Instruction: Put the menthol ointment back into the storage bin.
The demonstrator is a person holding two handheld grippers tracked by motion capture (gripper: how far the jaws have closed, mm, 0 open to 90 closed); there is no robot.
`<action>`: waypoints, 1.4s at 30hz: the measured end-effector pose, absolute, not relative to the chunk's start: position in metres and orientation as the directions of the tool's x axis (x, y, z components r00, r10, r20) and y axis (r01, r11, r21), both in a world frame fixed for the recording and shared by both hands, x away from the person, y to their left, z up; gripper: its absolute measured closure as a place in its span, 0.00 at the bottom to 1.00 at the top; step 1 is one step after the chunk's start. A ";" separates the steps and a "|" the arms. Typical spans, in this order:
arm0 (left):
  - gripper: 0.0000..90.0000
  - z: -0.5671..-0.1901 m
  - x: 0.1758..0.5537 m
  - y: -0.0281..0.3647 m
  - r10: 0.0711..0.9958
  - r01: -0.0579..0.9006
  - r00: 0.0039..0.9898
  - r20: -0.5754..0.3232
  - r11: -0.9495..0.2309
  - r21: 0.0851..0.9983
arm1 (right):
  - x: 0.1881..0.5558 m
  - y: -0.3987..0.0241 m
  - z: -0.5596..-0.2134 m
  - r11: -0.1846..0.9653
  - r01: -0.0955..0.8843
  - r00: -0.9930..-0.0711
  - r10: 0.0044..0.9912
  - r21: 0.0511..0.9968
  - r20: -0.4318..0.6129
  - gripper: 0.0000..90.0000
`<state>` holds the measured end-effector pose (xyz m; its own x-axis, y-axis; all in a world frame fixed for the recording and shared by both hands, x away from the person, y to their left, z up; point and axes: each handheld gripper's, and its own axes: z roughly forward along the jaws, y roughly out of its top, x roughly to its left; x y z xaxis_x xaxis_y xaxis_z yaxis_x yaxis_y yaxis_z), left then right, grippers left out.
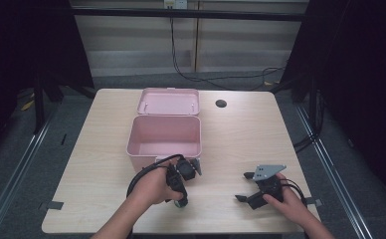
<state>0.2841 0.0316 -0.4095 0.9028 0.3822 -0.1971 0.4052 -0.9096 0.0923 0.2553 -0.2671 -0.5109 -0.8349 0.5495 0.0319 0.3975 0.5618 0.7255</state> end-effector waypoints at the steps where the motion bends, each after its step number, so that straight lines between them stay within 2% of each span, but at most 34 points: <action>1: 0.56 -0.402 0.285 0.034 0.399 0.425 0.893 -0.210 -0.900 0.098 | 0.255 -0.267 -0.511 0.562 0.397 -0.835 0.550 0.726 0.032 0.14; 16: 0.56 -0.358 0.293 0.045 0.435 0.462 0.874 -0.217 -0.882 0.089 | 0.255 -0.267 -0.511 0.562 0.398 -0.835 0.549 0.725 0.032 0.14; 24: 0.56 -0.334 0.302 0.046 0.453 0.484 0.864 -0.220 -0.867 0.118 | 0.255 -0.267 -0.511 0.562 0.398 -0.835 0.549 0.725 0.032 0.14; 42: 0.56 -0.307 0.318 0.045 0.473 0.505 0.855 -0.212 -0.853 0.134 | 0.255 -0.267 -0.511 0.563 0.398 -0.835 0.549 0.724 0.033 0.14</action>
<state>0.3184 0.0448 -0.3069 0.8554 0.4728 -0.2116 0.5046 -0.8529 0.1340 0.2554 -0.2672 -0.5107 -0.8352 0.5490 0.0327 0.3983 0.5628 0.7243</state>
